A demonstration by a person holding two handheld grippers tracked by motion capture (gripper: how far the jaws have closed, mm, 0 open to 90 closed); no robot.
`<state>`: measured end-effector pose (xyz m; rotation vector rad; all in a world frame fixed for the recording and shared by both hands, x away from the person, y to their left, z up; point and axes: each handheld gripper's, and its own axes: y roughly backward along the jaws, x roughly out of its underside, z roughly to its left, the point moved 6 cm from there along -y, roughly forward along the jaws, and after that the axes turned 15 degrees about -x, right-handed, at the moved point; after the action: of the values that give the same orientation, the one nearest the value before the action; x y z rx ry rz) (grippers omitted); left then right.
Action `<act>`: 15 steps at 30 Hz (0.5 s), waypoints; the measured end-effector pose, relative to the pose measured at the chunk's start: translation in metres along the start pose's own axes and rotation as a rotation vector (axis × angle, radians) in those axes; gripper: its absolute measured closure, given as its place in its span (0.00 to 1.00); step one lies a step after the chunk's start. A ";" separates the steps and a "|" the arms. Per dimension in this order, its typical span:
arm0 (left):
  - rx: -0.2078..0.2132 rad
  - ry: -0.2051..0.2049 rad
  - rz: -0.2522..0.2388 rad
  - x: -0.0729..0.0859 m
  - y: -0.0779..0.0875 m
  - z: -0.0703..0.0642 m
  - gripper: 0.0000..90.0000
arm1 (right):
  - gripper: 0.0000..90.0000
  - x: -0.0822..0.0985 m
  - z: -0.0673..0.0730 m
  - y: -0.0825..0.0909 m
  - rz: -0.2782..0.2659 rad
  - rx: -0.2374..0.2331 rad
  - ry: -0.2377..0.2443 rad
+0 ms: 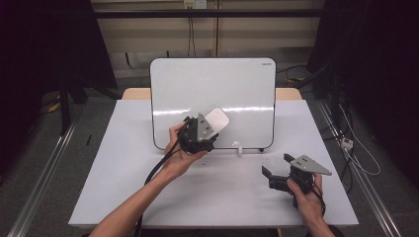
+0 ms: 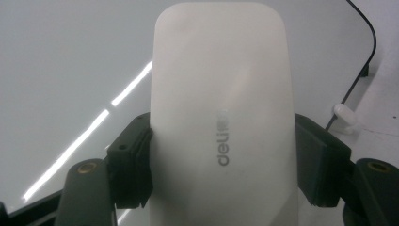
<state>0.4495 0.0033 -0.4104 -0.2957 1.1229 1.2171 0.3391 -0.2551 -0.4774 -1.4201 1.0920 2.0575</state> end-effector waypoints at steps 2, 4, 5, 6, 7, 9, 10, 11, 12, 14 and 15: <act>-0.003 0.028 0.001 0.003 0.003 0.005 0.35 | 0.07 0.000 0.000 0.001 -0.001 0.000 0.001; -0.012 0.047 0.007 0.007 0.006 0.010 0.35 | 0.07 0.000 0.000 0.001 -0.002 0.000 -0.006; -0.019 0.059 0.004 0.008 0.007 0.012 0.35 | 0.07 0.000 0.000 0.001 -0.001 -0.001 -0.005; -0.021 0.071 0.005 0.010 0.008 0.015 0.35 | 0.07 0.000 0.000 0.001 -0.002 -0.002 -0.001; -0.026 0.079 0.009 0.011 0.009 0.018 0.35 | 0.07 0.000 0.000 0.001 -0.002 -0.003 0.001; -0.034 0.090 0.009 0.013 0.012 0.022 0.35 | 0.07 0.000 0.000 0.001 0.000 -0.003 -0.001; -0.032 0.098 0.008 0.013 0.013 0.025 0.35 | 0.07 0.000 0.000 0.001 0.001 -0.001 0.000; -0.032 0.108 0.006 0.014 0.015 0.027 0.35 | 0.07 0.000 0.000 0.000 0.001 -0.001 0.000; -0.042 0.116 0.003 0.015 0.016 0.029 0.35 | 0.07 0.000 0.000 0.000 -0.001 0.000 0.002; -0.040 0.137 0.003 0.017 0.020 0.033 0.35 | 0.07 -0.001 0.000 -0.001 -0.003 0.001 -0.001; -0.038 0.146 -0.001 0.018 0.022 0.035 0.35 | 0.07 -0.001 0.000 -0.001 -0.002 0.001 -0.001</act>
<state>0.4479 0.0469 -0.4002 -0.4194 1.2255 1.2327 0.3407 -0.2542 -0.4766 -1.4193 1.0901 2.0558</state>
